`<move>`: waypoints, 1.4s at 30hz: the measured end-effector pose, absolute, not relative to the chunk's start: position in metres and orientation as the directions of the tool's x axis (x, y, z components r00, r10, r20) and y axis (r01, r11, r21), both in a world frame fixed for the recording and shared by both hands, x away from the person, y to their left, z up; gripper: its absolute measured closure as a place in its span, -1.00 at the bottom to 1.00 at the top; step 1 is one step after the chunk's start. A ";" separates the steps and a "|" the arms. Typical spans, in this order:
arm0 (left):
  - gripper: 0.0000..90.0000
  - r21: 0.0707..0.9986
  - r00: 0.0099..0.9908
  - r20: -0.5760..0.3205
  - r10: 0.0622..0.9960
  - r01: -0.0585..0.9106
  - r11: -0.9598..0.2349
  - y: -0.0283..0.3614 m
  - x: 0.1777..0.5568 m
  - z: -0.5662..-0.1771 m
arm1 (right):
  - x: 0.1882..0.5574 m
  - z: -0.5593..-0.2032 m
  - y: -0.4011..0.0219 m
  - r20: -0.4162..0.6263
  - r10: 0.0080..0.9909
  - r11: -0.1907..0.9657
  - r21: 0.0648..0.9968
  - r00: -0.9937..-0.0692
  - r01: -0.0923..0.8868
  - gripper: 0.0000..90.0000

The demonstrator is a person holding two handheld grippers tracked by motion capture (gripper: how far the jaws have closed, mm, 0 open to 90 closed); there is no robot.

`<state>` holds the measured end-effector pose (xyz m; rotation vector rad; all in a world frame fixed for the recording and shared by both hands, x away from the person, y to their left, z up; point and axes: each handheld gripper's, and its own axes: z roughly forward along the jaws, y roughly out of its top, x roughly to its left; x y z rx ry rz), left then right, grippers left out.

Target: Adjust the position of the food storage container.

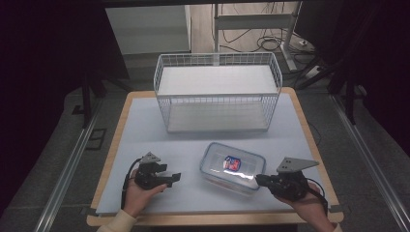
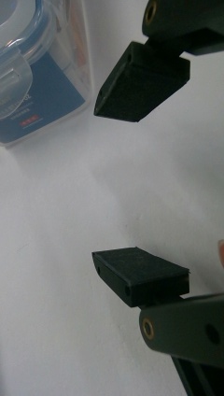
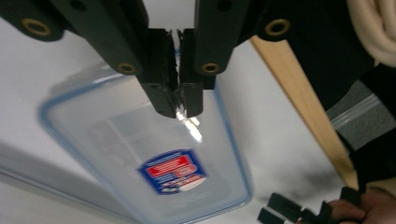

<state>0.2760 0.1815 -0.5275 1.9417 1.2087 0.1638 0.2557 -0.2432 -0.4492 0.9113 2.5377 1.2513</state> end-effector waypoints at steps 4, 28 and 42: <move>-0.42 0.697 0.531 -0.295 0.795 0.688 -0.202 0.182 0.276 -0.528 | 0.251 -0.455 -0.231 0.111 0.551 0.504 0.745 -0.827 0.436 0.98; -0.42 0.690 0.534 -0.295 0.793 0.693 -0.210 0.181 0.276 -0.529 | 0.246 -0.497 -0.194 0.042 0.481 0.661 0.638 -0.876 0.394 0.99; -0.42 0.690 0.536 -0.293 0.792 0.692 -0.213 0.181 0.276 -0.529 | 0.253 -0.496 -0.205 0.025 0.513 0.650 0.642 -0.858 0.407 0.99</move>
